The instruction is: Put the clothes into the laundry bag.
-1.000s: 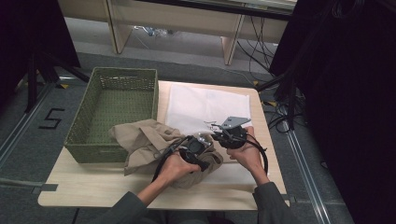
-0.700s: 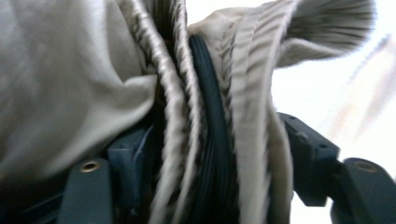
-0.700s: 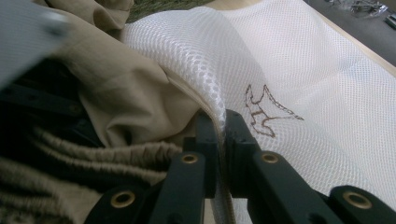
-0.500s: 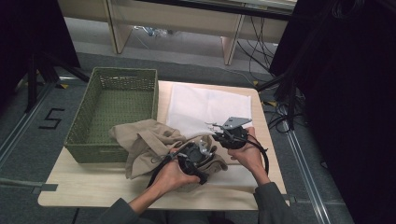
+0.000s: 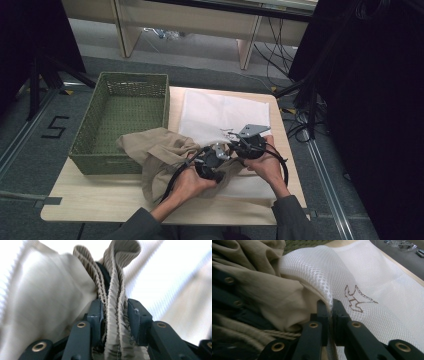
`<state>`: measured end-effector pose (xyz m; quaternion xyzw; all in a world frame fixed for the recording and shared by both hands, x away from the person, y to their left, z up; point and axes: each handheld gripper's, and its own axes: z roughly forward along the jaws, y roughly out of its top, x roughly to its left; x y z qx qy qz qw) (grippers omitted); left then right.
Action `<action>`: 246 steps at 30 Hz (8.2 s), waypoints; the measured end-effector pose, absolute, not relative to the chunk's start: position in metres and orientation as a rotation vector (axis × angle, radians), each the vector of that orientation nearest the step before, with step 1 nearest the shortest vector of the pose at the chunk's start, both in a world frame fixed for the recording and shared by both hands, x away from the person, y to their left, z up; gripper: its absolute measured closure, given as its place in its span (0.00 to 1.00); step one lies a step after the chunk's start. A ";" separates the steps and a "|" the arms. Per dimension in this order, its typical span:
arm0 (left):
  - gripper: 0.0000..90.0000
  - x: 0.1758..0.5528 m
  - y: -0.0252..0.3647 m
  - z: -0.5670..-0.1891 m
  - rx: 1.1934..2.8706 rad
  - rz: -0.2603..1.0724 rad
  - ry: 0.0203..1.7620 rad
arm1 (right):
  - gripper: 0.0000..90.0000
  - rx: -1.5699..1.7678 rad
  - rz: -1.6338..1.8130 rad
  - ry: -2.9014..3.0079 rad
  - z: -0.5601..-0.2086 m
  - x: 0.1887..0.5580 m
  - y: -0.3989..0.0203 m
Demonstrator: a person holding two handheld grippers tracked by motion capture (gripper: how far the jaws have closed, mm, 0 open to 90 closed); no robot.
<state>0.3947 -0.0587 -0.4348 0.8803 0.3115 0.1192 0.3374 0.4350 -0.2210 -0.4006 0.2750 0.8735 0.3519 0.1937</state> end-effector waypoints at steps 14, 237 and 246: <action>0.38 0.378 -0.025 -0.396 2.206 0.244 0.808 | 0.97 0.793 0.987 2.458 -0.404 0.436 -0.226; 0.94 0.436 -0.051 -0.447 2.089 0.376 0.975 | 0.97 0.770 1.039 2.494 -0.385 0.426 -0.235; 0.43 0.406 -0.035 -0.441 2.098 0.244 0.931 | 0.97 0.798 1.029 2.497 -0.390 0.428 -0.238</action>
